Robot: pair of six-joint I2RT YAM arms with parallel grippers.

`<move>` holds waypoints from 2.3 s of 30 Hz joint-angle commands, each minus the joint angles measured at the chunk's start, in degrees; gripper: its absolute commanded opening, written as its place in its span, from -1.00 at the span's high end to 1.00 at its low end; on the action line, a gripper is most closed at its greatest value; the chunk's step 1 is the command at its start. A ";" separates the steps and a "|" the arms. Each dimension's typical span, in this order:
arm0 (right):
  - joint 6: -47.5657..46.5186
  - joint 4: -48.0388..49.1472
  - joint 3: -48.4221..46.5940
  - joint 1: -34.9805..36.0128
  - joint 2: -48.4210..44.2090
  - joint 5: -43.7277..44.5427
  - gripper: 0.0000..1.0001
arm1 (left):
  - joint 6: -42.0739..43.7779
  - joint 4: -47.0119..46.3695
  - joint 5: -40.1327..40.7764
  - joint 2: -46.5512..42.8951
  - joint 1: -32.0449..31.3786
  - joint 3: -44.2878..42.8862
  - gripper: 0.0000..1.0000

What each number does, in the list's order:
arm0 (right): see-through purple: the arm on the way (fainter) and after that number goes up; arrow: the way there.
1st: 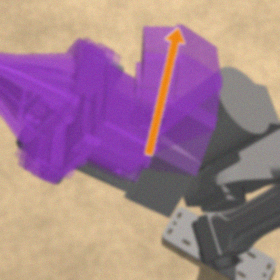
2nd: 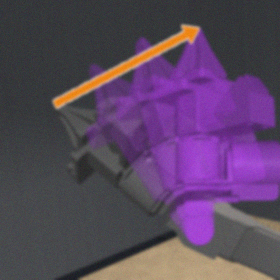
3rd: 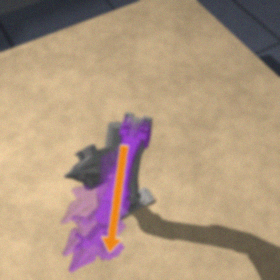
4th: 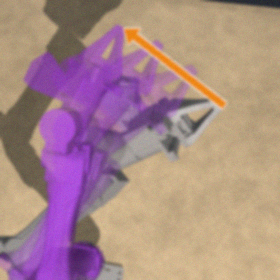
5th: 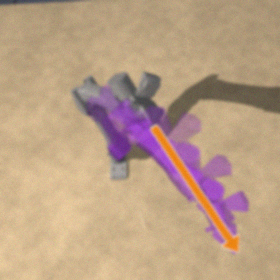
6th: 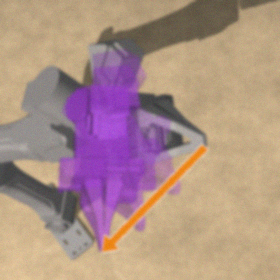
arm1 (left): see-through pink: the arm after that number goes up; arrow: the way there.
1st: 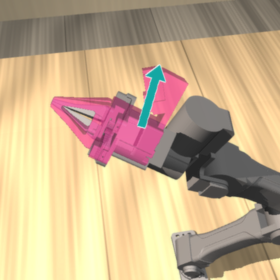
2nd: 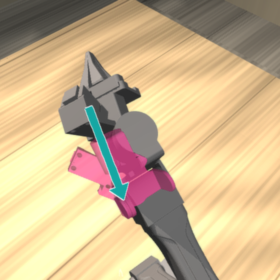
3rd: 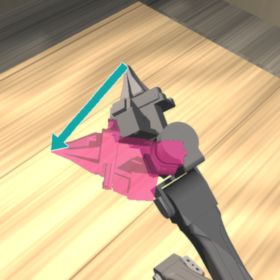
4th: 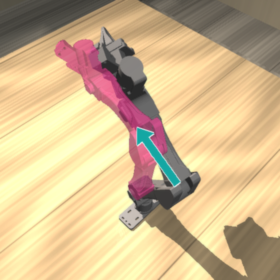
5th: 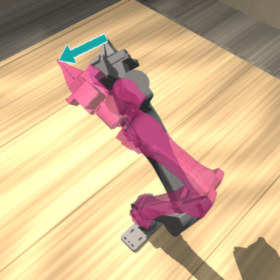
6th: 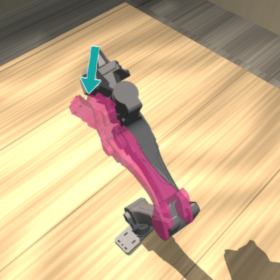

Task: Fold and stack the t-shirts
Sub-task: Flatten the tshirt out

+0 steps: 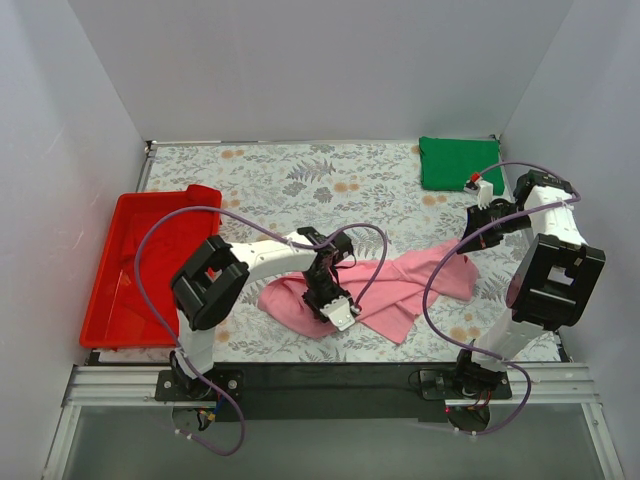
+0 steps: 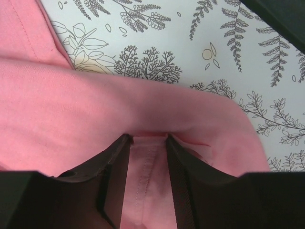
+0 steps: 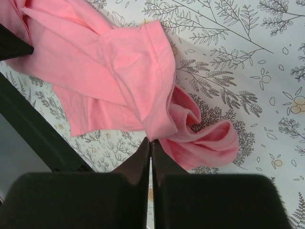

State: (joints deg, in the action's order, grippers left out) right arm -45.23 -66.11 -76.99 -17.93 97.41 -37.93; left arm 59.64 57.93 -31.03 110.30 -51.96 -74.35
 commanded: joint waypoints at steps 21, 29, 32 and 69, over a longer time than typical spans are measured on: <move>-1.35 -1.04 -1.22 -0.26 -0.81 -1.00 0.97 | -13.13 -3.25 -0.88 -12.11 6.68 -2.54 1.00; -1.35 -0.95 -11.06 -2.72 -1.26 -3.46 0.97 | -42.00 -9.84 -3.08 -16.78 24.61 -14.59 1.00; -1.00 -0.60 -18.26 -4.21 -0.55 -5.13 0.97 | -52.14 -16.78 -2.64 -18.45 33.16 -15.65 1.00; -16.82 4.05 20.62 3.16 -23.85 5.66 0.97 | -57.38 -21.29 -8.18 -50.80 51.44 23.71 1.00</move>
State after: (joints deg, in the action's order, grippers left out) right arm -54.83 -58.28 -61.41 -18.72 72.73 -38.85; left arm -6.85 30.63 -38.94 61.56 -0.60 -53.58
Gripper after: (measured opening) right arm 0.020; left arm 0.025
